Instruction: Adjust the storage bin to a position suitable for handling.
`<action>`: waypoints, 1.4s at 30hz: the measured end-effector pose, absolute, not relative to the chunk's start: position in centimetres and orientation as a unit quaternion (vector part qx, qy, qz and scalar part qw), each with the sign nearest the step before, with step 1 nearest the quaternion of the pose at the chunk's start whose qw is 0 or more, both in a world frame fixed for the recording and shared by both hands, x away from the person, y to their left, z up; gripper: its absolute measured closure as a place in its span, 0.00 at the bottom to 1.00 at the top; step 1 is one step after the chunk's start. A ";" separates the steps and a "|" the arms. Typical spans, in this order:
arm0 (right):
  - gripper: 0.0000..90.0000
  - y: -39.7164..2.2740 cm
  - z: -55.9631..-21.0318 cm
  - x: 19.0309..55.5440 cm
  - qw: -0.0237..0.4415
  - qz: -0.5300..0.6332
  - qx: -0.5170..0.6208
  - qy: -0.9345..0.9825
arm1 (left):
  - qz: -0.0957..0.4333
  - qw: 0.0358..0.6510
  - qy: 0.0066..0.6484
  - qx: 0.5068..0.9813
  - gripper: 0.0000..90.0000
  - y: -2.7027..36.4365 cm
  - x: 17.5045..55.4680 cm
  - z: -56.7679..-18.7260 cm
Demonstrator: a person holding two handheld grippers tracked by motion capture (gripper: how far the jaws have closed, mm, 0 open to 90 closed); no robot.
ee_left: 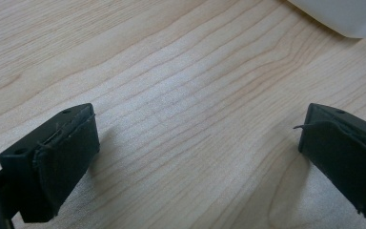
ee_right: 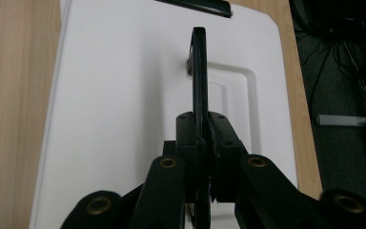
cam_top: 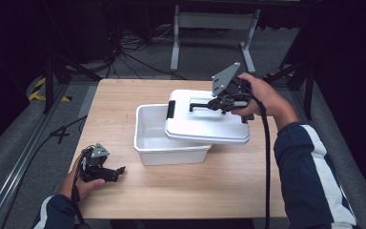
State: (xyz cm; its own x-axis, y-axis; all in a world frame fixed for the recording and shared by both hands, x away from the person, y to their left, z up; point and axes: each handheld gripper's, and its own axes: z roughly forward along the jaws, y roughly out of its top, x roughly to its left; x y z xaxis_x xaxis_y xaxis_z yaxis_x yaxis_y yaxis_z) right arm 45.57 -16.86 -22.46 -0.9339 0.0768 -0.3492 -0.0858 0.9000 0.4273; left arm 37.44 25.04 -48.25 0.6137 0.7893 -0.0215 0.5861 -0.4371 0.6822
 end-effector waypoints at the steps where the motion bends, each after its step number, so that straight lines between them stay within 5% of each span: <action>1: 0.94 -17.4 -22.4 45.5 0.183 0.223 0.001 0.957 | 0.152 0.335 0.413 0.833 0.00 25.0 37.4 -48.3; 26: 0.94 -29.6 -23.6 44.5 0.192 0.227 0.093 0.950 | 0.153 0.333 0.412 0.834 0.00 25.0 37.4 -48.2; 42: 0.94 -31.9 -25.7 44.9 0.189 0.227 0.126 0.947 | 0.153 0.334 0.413 0.833 0.00 25.0 37.4 -48.3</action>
State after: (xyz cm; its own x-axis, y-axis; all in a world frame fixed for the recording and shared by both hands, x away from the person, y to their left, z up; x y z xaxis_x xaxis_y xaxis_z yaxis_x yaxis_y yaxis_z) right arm 44.90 -31.90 -25.74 -0.8971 0.3235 -0.3011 0.1522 0.8658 0.4767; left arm 37.44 25.02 -48.25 0.6120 0.7905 -0.0215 0.5868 -0.4357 0.6825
